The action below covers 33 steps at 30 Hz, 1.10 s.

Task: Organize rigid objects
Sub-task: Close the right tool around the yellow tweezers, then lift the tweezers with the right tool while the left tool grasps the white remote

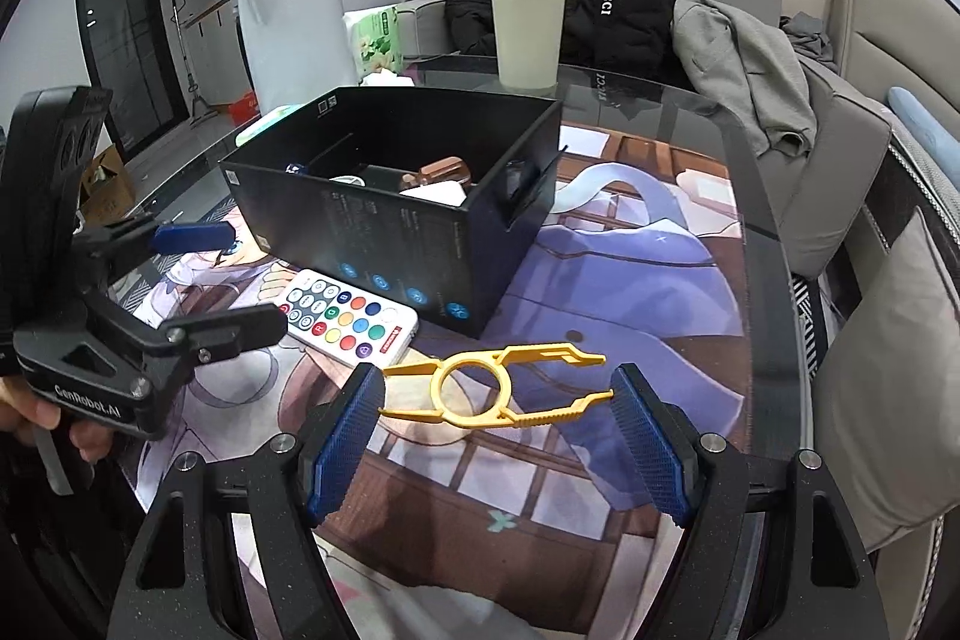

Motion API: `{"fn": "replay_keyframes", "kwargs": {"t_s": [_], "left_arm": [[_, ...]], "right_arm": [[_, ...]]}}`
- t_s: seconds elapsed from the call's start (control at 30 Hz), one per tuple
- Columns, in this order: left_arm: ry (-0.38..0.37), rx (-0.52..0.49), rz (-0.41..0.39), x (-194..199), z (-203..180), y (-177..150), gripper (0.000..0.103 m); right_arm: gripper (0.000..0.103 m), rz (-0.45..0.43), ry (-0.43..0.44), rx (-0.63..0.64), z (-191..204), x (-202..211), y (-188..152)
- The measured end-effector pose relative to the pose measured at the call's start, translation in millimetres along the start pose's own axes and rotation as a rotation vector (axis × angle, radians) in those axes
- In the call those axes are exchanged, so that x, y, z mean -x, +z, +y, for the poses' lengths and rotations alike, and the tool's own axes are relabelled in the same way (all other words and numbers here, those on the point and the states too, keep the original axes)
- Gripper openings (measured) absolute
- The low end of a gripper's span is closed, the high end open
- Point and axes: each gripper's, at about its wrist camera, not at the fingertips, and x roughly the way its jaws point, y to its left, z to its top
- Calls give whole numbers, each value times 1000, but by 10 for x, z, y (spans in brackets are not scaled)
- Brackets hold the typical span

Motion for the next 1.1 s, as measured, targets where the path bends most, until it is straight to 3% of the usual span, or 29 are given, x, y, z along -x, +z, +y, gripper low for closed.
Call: {"fn": "replay_keyframes", "kwargs": {"t_s": [0.33, 0.57, 0.97, 1.1], "left_arm": [[6, 7, 34, -150, -268, -2, 103], [37, 14, 89, -275, -336, 22, 103], [94, -7, 113, -369, -407, 87, 101], [96, -13, 93, -352, -402, 93, 90]], "right_arm": [[79, -11, -19, -18, -133, 67, -56], [79, -14, -27, -28, -193, 102, -83], [79, -14, -26, -21, -177, 124, -95], [79, -15, -25, -21, -179, 125, -89]]}}
